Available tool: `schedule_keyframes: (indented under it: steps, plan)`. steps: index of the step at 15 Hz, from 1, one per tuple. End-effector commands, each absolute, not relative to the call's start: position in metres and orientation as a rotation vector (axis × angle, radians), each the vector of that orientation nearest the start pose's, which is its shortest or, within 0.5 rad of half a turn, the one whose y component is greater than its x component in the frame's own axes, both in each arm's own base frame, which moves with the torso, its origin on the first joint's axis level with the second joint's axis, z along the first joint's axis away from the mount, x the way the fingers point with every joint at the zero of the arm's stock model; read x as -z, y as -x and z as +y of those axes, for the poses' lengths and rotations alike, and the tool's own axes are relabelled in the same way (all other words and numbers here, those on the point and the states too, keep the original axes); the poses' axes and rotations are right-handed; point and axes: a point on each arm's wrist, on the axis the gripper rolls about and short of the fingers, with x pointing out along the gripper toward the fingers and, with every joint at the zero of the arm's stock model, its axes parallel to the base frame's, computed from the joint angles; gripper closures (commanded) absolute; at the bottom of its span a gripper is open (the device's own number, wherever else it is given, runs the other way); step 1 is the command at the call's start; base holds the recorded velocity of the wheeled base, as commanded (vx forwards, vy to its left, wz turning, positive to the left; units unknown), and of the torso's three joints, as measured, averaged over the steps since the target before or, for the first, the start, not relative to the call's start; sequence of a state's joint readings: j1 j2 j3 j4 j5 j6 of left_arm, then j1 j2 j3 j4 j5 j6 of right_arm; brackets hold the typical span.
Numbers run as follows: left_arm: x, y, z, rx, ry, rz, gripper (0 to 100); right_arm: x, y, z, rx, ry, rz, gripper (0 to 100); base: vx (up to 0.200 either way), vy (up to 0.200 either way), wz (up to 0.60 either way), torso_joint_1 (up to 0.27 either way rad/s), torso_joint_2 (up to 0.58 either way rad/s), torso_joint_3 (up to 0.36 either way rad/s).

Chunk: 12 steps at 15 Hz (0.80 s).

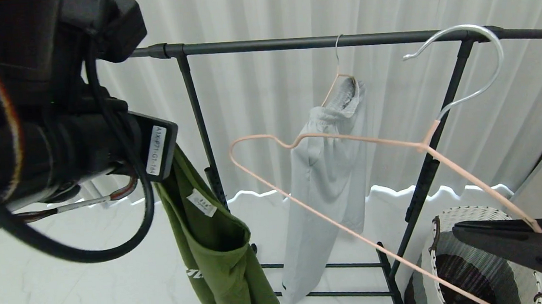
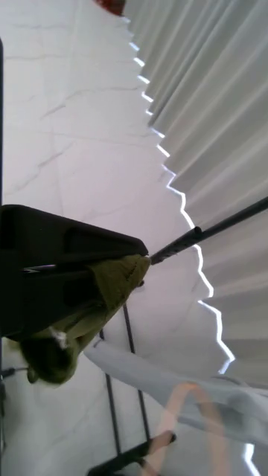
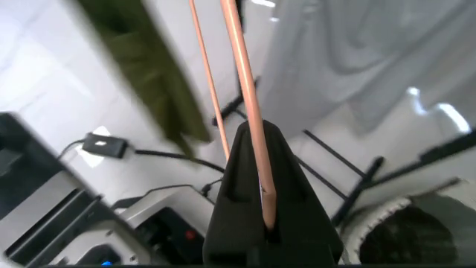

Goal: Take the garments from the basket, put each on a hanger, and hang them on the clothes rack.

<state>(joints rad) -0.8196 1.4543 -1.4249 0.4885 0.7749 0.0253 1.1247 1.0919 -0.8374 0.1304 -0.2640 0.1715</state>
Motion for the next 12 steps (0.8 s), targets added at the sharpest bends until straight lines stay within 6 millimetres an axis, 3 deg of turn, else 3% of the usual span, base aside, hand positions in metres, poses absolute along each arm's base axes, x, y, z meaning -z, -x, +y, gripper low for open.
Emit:
schedule_keyframes:
  steps: [1,9,12]
  plan:
    - [-0.311,-0.179,-0.167,0.043,-0.423,0.392,100,-0.257,-0.061,0.131,-0.87,0.102,0.372,100,0.0,0.0,0.0,0.0,0.0,0.0]
    - [-0.311,-0.179,-0.168,0.045,-0.417,0.389,100,-0.258,-0.052,0.135,-0.936,0.116,0.369,100,0.0,0.0,0.0,0.0,0.0,0.0]
    - [-0.312,-0.177,-0.17,0.056,-0.416,0.383,100,-0.254,-0.058,0.142,-0.909,0.126,0.385,100,0.0,0.0,0.0,0.0,0.0,0.0]
